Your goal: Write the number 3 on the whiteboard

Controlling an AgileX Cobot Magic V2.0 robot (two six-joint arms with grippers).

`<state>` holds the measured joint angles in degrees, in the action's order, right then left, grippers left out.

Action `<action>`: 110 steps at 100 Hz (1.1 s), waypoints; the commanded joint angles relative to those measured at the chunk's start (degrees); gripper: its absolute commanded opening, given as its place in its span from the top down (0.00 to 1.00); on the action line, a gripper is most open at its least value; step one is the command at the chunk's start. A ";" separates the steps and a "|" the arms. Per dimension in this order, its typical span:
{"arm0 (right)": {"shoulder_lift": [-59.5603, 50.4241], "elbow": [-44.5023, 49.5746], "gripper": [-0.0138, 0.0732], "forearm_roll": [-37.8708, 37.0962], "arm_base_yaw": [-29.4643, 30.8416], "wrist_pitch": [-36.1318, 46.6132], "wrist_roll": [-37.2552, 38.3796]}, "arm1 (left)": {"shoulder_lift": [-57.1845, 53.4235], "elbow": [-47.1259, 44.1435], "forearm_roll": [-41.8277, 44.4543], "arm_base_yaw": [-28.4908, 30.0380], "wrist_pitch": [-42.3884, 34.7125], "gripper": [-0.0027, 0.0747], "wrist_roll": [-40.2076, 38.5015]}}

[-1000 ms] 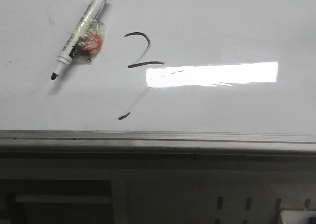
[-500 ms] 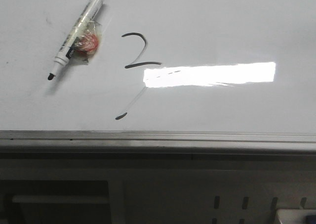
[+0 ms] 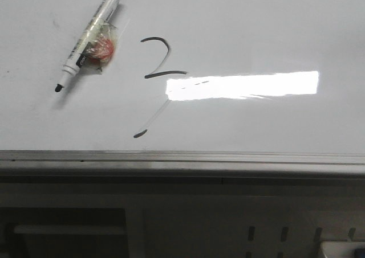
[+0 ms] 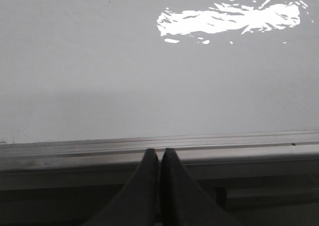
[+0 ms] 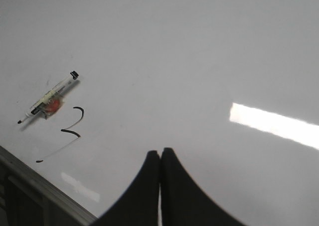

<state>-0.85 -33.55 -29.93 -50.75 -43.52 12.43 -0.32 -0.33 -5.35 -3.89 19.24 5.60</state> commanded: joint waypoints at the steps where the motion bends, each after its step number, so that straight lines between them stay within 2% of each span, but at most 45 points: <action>1: -0.10 1.18 0.92 -4.87 -1.14 2.68 -0.07 | -1.40 -1.82 -0.90 -0.01 -3.03 0.99 -0.38; 15: -0.10 9.11 0.92 -5.32 -1.14 7.96 -0.07 | -1.40 -1.82 -0.90 -0.01 -3.03 0.99 -0.38; 32: 1.06 18.26 0.92 -3.59 2.78 26.40 -0.07 | -1.40 -1.82 -0.90 -0.01 -3.03 0.99 -0.38; 42: 4.69 21.13 0.92 7.02 10.23 31.17 -0.07 | -1.40 -1.82 -0.90 -0.01 -3.03 0.99 -0.38; 58: 9.30 24.67 0.92 13.81 23.90 38.20 -0.07 | -1.40 -1.82 -0.90 -0.01 -3.03 0.99 -0.38; 72: 9.47 30.16 0.92 14.87 33.79 39.62 -0.07 | -1.40 -1.82 -0.90 -0.01 -3.03 0.99 -0.38; 82: 8.43 33.94 0.92 18.20 38.25 39.44 -0.07 | -1.40 -1.82 -0.90 -0.01 -3.03 0.99 -0.38; 88: 6.79 35.61 0.92 19.27 39.65 38.42 -0.07 | -1.40 -1.82 -0.90 -0.01 -3.03 0.99 -0.38; 107: -0.92 35.48 0.92 19.27 40.38 25.27 -0.07 | -1.40 -1.82 -0.90 -0.01 -3.03 0.99 -0.38; 110: -0.58 35.48 0.92 19.27 40.36 25.21 -0.07 | -1.40 -1.82 -0.90 -0.01 -3.14 0.99 -0.38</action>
<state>0.09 0.66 -10.63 -10.77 -18.30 12.50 -0.32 -0.33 -5.56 -3.89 19.24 5.60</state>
